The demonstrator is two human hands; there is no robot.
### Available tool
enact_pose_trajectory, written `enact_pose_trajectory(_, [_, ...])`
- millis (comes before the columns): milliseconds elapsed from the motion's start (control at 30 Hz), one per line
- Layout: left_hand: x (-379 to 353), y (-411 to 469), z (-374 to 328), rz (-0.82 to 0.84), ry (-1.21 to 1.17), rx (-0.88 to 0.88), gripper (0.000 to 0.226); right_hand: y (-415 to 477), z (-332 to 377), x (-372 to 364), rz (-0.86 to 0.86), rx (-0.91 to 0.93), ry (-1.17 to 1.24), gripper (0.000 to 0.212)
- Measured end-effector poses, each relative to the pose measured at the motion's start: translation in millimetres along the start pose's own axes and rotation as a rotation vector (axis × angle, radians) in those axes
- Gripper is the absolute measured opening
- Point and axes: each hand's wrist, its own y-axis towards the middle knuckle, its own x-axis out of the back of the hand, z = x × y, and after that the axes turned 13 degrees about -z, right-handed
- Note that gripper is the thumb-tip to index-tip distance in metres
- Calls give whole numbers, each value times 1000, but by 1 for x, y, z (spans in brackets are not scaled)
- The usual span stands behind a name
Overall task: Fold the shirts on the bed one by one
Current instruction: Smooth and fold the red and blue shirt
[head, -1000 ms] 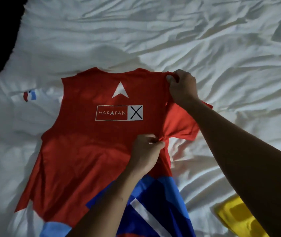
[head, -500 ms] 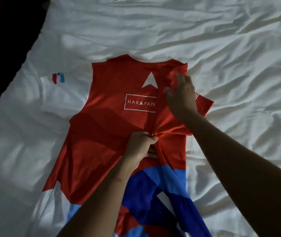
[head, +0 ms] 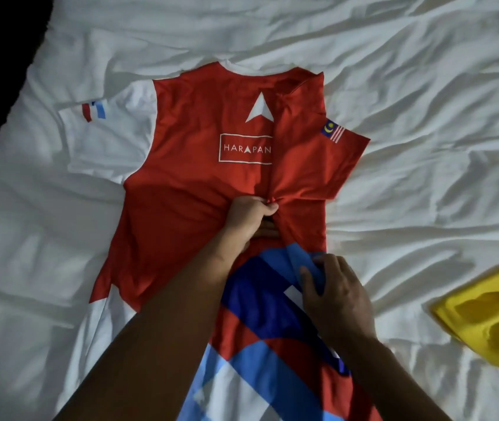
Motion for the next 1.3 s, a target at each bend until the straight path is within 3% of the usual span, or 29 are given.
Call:
enact_pose_trajectory(133, [0, -1, 5, 9, 30, -49, 7, -40, -1, 27, 81, -103, -114, 26])
enact_pose_trajectory(300, [0, -20, 8, -8, -4, -111, 15, -85, 6, 56, 93, -29, -340, 29])
enact_pose_trajectory(500, [11, -68, 32, 91, -166, -18, 21, -133, 43, 62, 328, -27, -429, 13])
enact_pose_trajectory(700, [41, -133, 98, -17, 86, 17, 32, -177, 64, 40, 383, -113, -277, 20])
enact_pose_trajectory(767, [53, -150, 119, -36, 227, -60, 38, -190, 63, 37, 396, -132, -193, 17])
enact_pose_trajectory(867, [65, -177, 144, -89, 382, -168, 57, -201, 52, 36, 170, -202, 16, 28])
enact_pose_trajectory(967, [67, -197, 162, -141, 524, -250, 51, -199, 32, 33, -141, -31, -56, 17])
enact_pose_trajectory(1100, [76, -200, 180, -247, 525, -324, 40, -195, -4, 8, 48, 144, -307, 61])
enact_pose_trajectory(1200, [87, -199, 192, -322, 553, -431, 39, -212, -34, -6, 107, 217, -404, 69])
enact_pose_trajectory(1300, [92, -206, 202, -411, 586, -711, 5, -233, -46, -3, 63, 210, -388, 71])
